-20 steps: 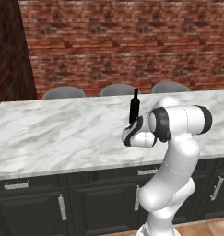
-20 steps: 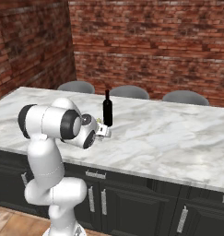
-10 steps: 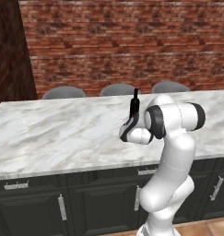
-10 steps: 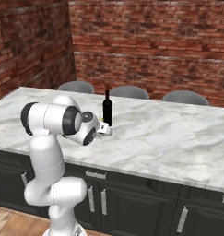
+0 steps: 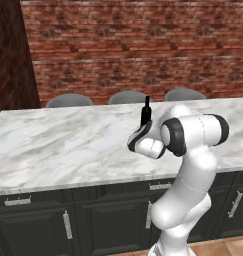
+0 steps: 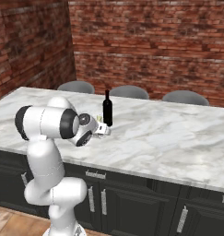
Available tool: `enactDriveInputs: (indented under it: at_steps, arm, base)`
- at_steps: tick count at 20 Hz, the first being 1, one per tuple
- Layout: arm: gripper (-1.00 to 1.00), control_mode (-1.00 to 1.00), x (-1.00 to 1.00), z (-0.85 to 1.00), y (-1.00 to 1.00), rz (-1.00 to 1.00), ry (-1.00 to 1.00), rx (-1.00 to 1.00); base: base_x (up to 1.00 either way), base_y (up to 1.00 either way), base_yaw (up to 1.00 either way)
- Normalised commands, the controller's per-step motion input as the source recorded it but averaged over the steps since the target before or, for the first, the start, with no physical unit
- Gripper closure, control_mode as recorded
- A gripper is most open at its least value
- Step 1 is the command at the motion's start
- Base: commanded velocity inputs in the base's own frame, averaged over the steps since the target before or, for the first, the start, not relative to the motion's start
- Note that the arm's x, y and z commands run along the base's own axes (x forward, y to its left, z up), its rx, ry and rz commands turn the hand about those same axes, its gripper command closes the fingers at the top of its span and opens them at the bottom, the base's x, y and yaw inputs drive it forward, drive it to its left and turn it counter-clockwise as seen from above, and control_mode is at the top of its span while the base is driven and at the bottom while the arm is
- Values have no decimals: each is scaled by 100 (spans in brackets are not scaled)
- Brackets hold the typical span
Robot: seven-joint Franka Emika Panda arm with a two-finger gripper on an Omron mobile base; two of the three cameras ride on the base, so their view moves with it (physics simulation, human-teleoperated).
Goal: Pick the candle and candle from the dining table and place them in the open cabinet. Close the cabinet after placing the objects.
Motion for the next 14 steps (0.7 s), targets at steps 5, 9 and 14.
enactDriveInputs:
  at_steps: [5, 9, 14]
  arm:
    - [100, -100, -71, 44, 0, 2, -21, -4]
    - [100, -100, -58, 64, 0, 2, -20, -4]
    - [100, -100, -31, 80, -1, 1, -10, 0]
  base:
    - [0, 0, 0]
    - [0, 0, 0]
    - [0, 0, 0]
